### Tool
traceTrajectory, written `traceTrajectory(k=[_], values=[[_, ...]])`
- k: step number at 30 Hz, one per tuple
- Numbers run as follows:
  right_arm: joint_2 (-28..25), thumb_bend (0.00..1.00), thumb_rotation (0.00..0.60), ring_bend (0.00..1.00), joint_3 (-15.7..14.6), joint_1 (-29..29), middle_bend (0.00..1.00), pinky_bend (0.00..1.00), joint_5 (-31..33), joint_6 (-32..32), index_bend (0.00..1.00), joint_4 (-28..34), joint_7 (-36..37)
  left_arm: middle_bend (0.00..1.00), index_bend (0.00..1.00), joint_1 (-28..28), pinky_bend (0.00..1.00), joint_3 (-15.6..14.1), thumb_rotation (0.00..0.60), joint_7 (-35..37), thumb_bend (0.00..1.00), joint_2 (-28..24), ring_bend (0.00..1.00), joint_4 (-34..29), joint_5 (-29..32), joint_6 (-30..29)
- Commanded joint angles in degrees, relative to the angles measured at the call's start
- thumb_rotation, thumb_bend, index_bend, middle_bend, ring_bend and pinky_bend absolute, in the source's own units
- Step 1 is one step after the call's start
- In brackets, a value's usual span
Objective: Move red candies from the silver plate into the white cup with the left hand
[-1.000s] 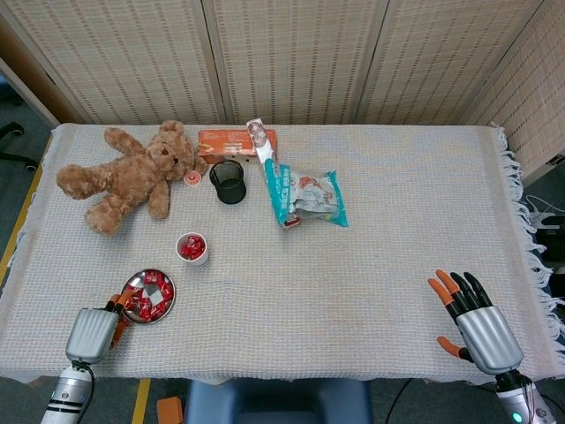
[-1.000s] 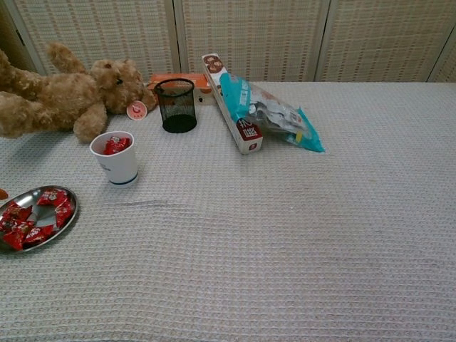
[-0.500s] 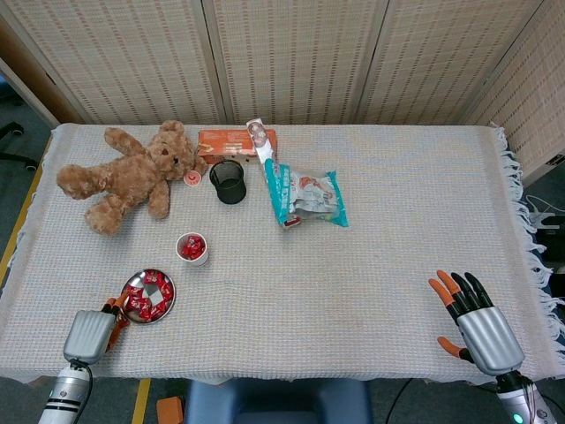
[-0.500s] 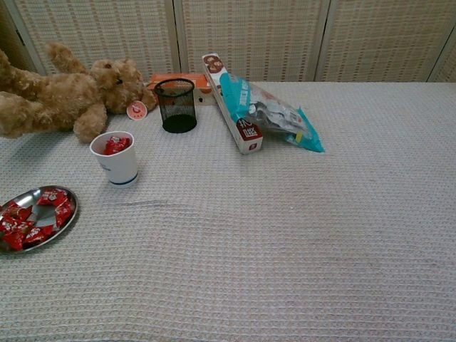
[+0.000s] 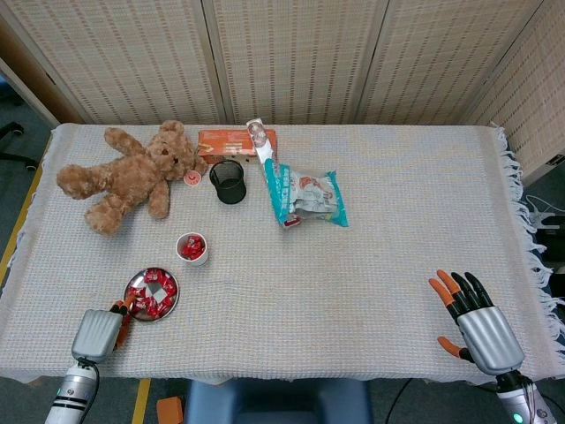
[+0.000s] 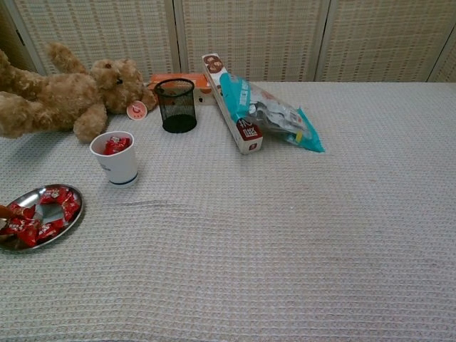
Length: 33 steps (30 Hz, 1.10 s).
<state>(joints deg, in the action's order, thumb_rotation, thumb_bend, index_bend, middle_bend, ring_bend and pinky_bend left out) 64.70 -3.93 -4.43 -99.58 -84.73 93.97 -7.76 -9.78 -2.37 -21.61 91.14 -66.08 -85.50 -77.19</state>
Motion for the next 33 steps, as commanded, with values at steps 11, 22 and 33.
traceTrajectory(k=[11,22,33], values=[[0.04,0.07,0.600,0.00,0.01,0.01,0.00,0.00,0.08,0.04,0.00,0.02,-0.15,0.51,0.36,0.35,1.00,0.28,0.600,1.39,0.39,0.78,0.77,1.56,-0.63,-0.99],[0.04,0.07,0.600,0.00,0.04,-0.04,0.00,0.00,0.18,0.16,0.00,0.08,-0.22,0.60,0.46,0.48,1.00,0.82,0.600,3.08,0.39,0.84,0.77,2.01,-1.64,-2.85],[-0.01,0.07,0.600,0.00,0.15,-0.17,0.00,0.00,0.44,0.39,0.00,0.04,-0.04,0.61,0.47,-2.93,1.00,4.57,0.600,0.40,0.39,-3.09,0.77,-6.24,-4.04,-5.31]])
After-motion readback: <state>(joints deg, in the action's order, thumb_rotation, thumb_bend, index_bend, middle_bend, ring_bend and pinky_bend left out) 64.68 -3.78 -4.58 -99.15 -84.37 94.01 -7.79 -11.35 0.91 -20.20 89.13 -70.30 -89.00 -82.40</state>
